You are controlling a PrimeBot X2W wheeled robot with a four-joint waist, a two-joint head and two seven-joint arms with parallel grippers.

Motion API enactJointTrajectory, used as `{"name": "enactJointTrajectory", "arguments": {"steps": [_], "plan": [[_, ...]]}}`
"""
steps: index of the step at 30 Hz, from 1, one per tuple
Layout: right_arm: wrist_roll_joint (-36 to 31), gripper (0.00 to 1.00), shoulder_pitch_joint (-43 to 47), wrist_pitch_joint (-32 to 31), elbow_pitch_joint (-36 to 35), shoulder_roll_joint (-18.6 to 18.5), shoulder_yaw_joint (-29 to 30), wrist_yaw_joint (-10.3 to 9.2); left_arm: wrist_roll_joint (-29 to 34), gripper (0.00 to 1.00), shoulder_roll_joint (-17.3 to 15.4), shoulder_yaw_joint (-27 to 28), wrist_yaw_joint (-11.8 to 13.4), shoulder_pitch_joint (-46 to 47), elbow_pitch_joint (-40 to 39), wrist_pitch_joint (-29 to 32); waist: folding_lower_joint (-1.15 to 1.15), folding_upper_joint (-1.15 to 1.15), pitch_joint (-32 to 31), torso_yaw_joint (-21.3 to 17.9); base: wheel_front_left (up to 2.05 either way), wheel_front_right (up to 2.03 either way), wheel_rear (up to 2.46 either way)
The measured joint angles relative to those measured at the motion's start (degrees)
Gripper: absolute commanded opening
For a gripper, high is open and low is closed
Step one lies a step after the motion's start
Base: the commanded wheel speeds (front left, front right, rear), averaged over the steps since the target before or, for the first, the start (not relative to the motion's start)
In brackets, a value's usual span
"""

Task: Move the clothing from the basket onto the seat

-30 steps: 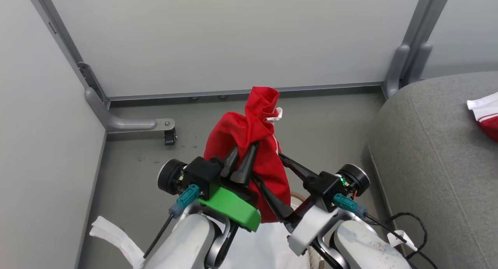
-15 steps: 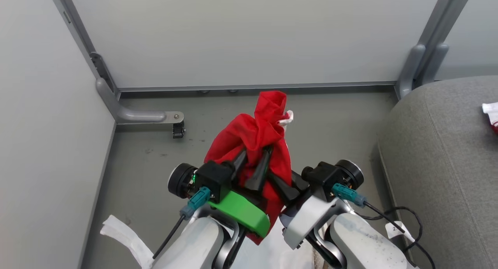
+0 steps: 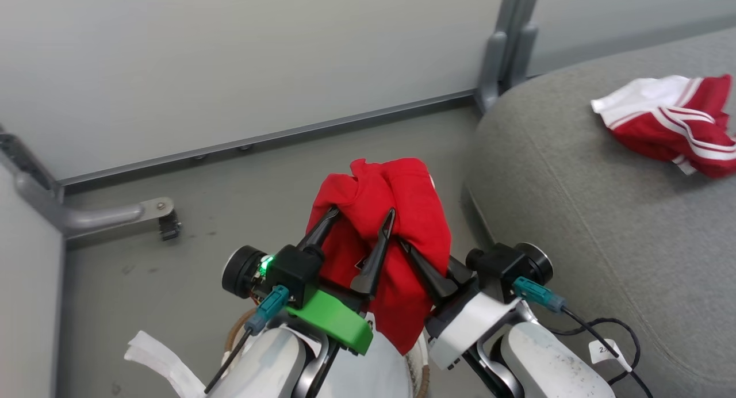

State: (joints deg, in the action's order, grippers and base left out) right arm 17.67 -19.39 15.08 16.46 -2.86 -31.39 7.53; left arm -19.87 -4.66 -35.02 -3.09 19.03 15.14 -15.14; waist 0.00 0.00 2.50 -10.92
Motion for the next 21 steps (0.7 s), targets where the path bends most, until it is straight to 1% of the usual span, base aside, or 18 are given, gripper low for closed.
{"name": "enactJointTrajectory", "arguments": {"steps": [6,11,14,17,21], "plan": [[-0.2,0.00,1.7,0.0,-2.8,0.0,3.1,0.00,1.7,1.00,-0.2,1.8,-0.9,-0.2,1.0,0.0,0.00,0.00,0.8,-8.3,0.00,0.00,0.00],[-1.2,0.00,5.2,0.0,-7.0,-0.2,9.3,0.00,2.4,1.00,0.1,0.6,-2.5,0.1,2.0,0.0,0.00,0.00,1.8,-14.6,0.00,0.00,0.00],[-2.2,0.00,7.7,0.0,-9.5,-0.1,12.4,0.00,2.4,1.00,0.2,-0.4,-3.4,1.5,3.2,0.0,0.00,0.00,2.8,-17.2,0.00,0.00,0.00],[-2.7,0.00,9.7,0.0,-11.5,-0.2,15.0,0.00,2.2,1.00,0.5,-1.6,-3.9,2.6,4.4,0.0,0.00,0.00,4.0,-19.0,0.03,0.03,0.03],[-3.2,0.00,10.6,0.0,-13.1,-0.1,16.0,0.00,1.4,1.00,0.6,-2.2,-4.0,2.8,5.2,0.0,0.00,0.00,5.7,-20.2,0.15,0.15,0.15]]}}
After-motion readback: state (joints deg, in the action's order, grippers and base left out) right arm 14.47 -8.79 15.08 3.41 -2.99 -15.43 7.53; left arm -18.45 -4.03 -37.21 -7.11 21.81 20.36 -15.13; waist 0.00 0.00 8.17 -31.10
